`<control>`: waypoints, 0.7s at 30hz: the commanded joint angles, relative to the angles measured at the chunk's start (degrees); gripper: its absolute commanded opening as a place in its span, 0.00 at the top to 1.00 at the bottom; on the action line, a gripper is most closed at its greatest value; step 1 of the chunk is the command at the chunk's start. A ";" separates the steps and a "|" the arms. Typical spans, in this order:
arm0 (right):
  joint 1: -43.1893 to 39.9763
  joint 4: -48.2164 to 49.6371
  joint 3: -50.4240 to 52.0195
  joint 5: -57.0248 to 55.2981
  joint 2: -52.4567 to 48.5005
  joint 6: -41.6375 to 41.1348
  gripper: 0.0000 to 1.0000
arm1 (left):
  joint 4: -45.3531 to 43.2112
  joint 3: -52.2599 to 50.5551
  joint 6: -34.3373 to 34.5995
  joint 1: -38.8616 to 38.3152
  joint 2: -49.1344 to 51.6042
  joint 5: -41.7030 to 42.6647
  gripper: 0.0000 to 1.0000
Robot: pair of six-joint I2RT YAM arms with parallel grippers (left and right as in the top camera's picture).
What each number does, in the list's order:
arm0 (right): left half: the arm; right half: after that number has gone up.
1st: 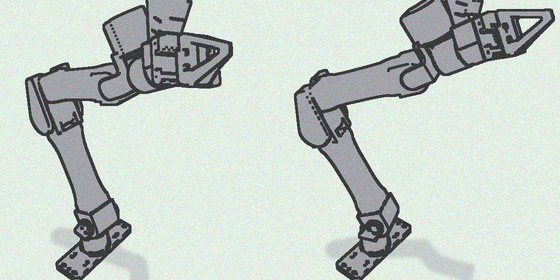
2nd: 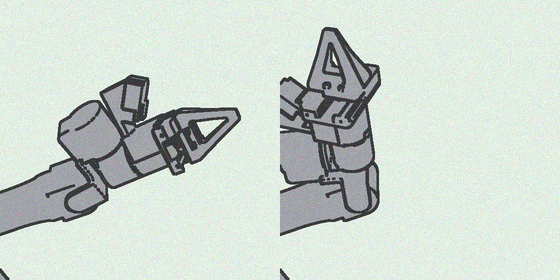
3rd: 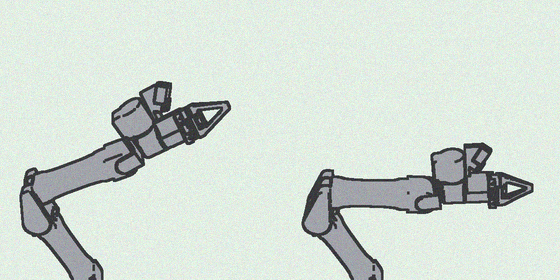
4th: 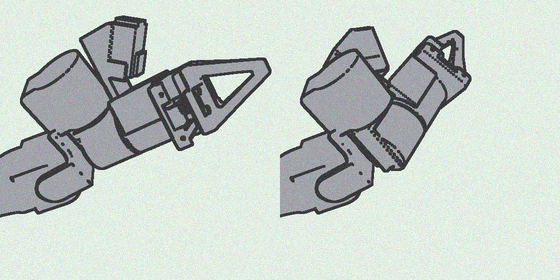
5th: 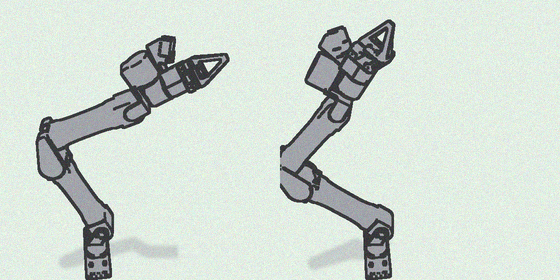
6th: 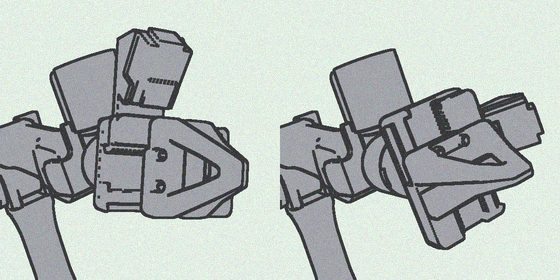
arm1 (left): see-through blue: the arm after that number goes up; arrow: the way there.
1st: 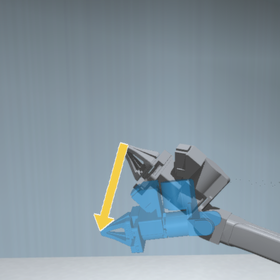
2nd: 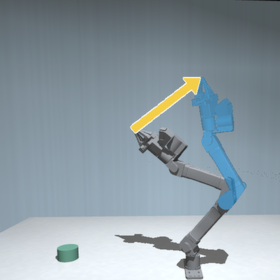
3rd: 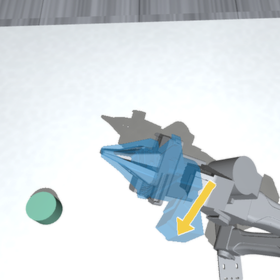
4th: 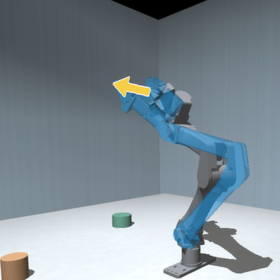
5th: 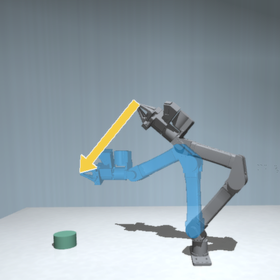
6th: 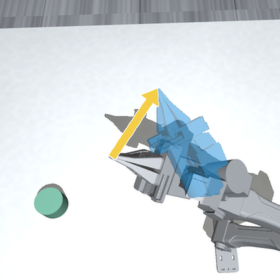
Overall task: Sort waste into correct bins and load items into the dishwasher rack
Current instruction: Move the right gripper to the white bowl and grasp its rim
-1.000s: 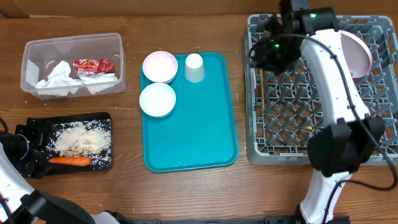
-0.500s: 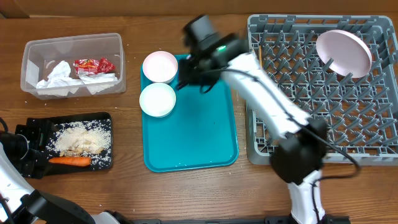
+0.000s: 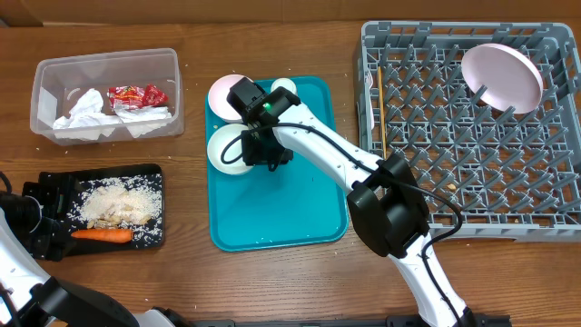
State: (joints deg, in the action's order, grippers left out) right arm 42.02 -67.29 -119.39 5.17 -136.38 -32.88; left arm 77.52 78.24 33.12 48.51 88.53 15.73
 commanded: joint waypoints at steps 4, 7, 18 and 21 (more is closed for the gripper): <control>-1.31 -9.81 -0.63 -5.62 -0.35 -1.73 0.57 | -0.02 -0.13 0.72 0.22 0.28 0.24 0.00; -1.95 -16.98 -2.64 -9.11 -0.09 -4.13 0.57 | -0.02 -0.13 0.70 0.22 0.28 0.24 0.00; 0.22 -24.87 -15.76 -6.21 3.91 2.60 0.56 | -0.02 -0.13 0.72 0.22 0.28 0.24 0.00; 2.08 -18.25 -15.04 2.05 3.65 10.80 0.55 | -0.02 -0.13 0.72 0.22 0.28 0.24 0.00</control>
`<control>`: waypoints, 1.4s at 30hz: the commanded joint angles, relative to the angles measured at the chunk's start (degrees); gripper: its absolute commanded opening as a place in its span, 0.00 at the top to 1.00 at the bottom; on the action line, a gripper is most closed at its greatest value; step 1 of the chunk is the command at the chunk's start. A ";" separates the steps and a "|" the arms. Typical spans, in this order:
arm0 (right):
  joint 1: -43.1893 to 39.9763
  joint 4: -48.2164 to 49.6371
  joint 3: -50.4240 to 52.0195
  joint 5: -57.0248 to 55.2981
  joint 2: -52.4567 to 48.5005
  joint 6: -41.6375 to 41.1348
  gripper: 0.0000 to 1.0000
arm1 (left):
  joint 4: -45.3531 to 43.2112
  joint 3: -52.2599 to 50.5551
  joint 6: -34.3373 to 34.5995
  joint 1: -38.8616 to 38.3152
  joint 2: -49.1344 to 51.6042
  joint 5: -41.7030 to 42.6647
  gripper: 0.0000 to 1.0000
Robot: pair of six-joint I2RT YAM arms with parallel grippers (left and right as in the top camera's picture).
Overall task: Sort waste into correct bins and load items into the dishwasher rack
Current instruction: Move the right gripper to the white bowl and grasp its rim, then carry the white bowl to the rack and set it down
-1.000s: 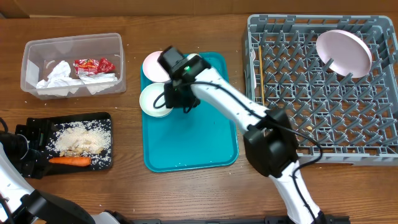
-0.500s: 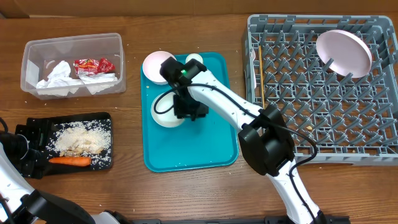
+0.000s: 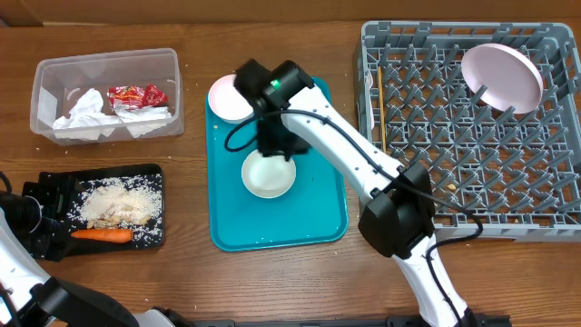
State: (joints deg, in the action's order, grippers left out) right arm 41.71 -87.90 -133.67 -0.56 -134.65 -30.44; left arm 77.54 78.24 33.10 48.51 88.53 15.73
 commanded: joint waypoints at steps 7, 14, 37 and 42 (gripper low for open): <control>7.74 13.18 7.37 2.89 1.90 9.27 0.55 | -0.04 -0.13 0.74 0.22 0.28 0.24 0.00; 8.96 16.48 13.44 -1.81 1.88 9.01 0.55 | -0.04 -0.13 0.74 0.22 0.28 0.24 0.00; 8.00 12.33 13.29 -1.29 7.26 1.84 0.96 | -0.04 -0.13 0.74 0.22 0.28 0.24 0.00; 5.03 10.23 12.48 0.17 15.96 -0.02 0.96 | -0.04 -0.13 0.74 0.22 0.28 0.24 0.00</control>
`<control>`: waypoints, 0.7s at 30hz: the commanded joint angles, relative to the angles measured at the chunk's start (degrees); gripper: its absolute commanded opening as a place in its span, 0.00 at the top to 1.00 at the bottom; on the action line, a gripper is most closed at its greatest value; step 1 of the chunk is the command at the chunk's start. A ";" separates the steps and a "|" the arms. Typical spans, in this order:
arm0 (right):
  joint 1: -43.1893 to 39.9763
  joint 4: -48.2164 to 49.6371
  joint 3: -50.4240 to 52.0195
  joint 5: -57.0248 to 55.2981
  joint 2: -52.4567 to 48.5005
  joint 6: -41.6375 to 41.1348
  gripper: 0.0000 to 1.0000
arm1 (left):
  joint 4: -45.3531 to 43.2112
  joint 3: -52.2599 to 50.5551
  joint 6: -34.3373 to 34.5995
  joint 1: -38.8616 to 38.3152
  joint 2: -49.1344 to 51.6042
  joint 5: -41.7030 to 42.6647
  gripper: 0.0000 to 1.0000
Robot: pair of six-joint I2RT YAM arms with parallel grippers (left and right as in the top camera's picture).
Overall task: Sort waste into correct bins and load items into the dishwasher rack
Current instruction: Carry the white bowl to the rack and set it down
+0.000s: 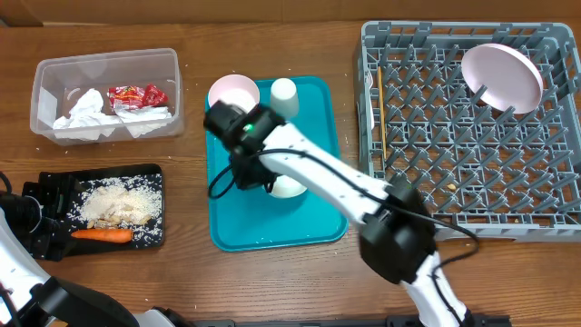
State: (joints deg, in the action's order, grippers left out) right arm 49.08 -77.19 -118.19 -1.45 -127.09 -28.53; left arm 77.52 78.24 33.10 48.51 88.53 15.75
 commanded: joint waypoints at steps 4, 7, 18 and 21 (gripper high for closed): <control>-9.62 -4.98 -2.95 4.59 15.54 -1.92 0.96 | -0.02 -0.13 0.72 0.22 0.28 0.22 0.00; -15.78 -8.98 -2.95 5.01 18.21 -1.79 0.96 | -0.02 -0.13 0.74 0.22 0.28 0.22 0.00; -44.54 -13.18 -2.95 30.53 20.37 16.37 0.96 | -0.02 -0.13 0.74 0.22 0.28 0.22 0.00; -52.24 -14.38 -2.56 40.76 20.37 24.57 0.96 | -0.02 -0.13 0.74 0.22 0.28 0.22 0.00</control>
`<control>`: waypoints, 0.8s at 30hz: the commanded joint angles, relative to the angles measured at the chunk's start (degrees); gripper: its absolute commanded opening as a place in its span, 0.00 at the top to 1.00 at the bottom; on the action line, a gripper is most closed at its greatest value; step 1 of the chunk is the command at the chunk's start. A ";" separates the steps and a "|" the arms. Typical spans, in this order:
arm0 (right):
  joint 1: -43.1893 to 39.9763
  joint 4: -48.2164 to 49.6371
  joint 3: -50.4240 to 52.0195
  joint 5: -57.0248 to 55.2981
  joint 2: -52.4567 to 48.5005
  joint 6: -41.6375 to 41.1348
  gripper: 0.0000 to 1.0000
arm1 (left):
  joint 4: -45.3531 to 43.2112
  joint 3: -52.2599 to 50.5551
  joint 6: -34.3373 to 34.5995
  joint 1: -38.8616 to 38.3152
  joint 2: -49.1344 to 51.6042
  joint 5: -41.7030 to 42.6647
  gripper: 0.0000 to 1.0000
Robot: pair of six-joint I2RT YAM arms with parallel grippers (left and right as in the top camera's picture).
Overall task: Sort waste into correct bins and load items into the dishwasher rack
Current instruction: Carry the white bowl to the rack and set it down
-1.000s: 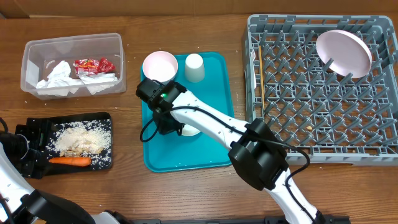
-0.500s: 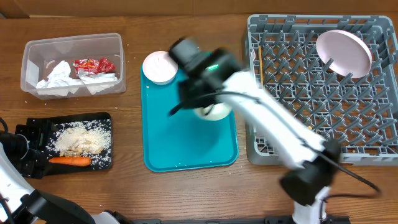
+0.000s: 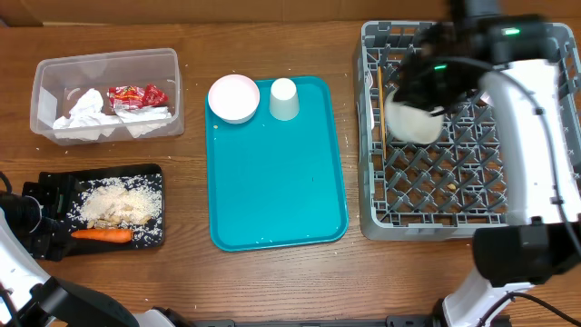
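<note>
My right gripper (image 3: 425, 102) hangs over the left part of the grey dishwasher rack (image 3: 536, 204), shut on a white bowl (image 3: 410, 125); the picture is blurred there. On the teal tray (image 3: 277, 195) a pink bowl (image 3: 233, 97) sits at the far left corner, with a white cup (image 3: 284, 98) upside down beside it. My left arm (image 3: 23, 238) rests at the lower left edge, its fingers too dark to make out.
A clear bin (image 3: 107, 65) at the far left holds tissues and a red wrapper. A black tray (image 3: 152, 173) in front of it carries rice and a carrot (image 3: 102, 235). A wooden stick (image 3: 382, 127) lies in the rack's left side.
My right gripper was at the white bowl in the middle of the teal tray. It is now over the rack's left part with the bowl in it. The left arm has not moved.
At first my right gripper was at the white bowl on the tray's left edge. Then the bowl lay in the tray's middle with the gripper over it, and later the gripper was at its left side. Now the bowl is held above the rack.
</note>
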State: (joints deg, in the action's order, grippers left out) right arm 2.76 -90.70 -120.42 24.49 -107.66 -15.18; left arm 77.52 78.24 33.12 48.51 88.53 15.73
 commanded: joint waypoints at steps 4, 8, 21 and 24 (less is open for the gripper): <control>-15.21 -3.52 2.49 27.17 0.94 22.40 0.96 | -0.02 -0.13 0.72 0.22 0.28 0.24 0.00; -25.00 -6.36 10.27 41.11 0.94 37.48 0.96 | -0.02 -0.13 0.72 0.22 0.28 0.24 0.00; -27.78 4.98 33.86 56.63 0.92 47.98 0.96 | -0.02 -0.13 0.70 0.22 0.28 0.24 0.00; -27.52 8.61 36.70 56.61 0.92 47.74 0.96 | -0.02 -0.13 0.72 0.22 0.28 0.24 0.00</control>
State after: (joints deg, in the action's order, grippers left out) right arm -25.36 -84.20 -86.00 76.69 -107.63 30.72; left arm 77.54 78.24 33.12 48.51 88.53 15.73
